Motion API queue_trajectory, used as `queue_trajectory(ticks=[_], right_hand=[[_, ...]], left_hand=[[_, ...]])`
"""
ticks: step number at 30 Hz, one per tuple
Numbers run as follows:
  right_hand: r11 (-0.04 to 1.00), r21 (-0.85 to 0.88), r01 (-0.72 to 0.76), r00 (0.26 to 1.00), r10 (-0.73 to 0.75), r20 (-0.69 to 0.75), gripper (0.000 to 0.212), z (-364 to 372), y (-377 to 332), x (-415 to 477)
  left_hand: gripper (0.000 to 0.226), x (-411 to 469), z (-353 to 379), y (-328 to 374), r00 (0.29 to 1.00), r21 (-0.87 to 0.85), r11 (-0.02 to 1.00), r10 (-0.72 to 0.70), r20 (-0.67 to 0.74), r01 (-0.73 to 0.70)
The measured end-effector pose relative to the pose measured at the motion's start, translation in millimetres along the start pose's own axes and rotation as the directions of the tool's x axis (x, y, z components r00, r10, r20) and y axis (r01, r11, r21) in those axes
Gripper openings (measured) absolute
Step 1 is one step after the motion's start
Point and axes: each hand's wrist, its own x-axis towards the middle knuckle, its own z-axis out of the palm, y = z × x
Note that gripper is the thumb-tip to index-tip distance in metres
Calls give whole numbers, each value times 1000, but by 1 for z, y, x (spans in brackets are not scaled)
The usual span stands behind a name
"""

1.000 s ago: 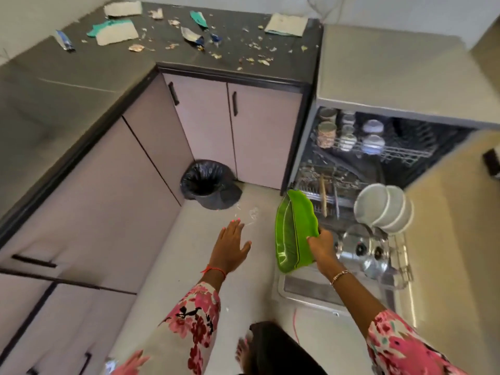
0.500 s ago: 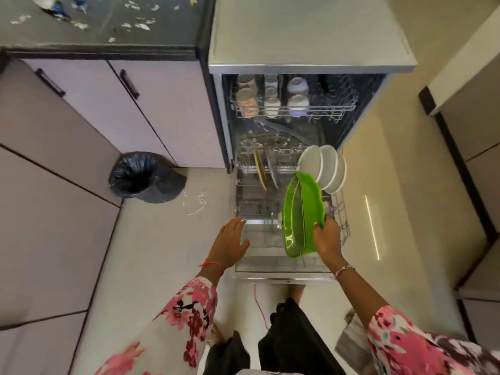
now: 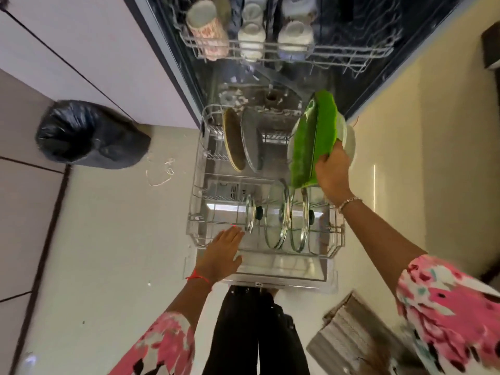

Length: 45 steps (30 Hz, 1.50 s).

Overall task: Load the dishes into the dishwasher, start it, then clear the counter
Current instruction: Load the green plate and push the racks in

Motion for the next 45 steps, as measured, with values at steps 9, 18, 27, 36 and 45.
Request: queue_trajectory(ticks=[9, 18, 27, 36, 45], right_hand=[[997, -52, 60, 995, -55, 82, 43, 105, 59, 89], [992, -129, 3, 982, 21, 186, 53, 161, 84, 113], [996, -87, -25, 978, 42, 204, 58, 186, 94, 108], [999, -39, -15, 968, 25, 248, 61, 196, 97, 110], [1000, -26, 8, 963, -1, 269, 64, 198, 101, 109]], left_hand=[[58, 79, 88, -17, 982, -104, 992, 85, 169, -68], [44, 94, 118, -27, 977, -277, 961, 76, 197, -19], [38, 101, 126, -29, 976, -353, 935, 98, 196, -23], [34, 109, 126, -28, 962, -420, 907, 107, 250, 8], [31, 107, 125, -28, 970, -495, 869, 111, 217, 11]])
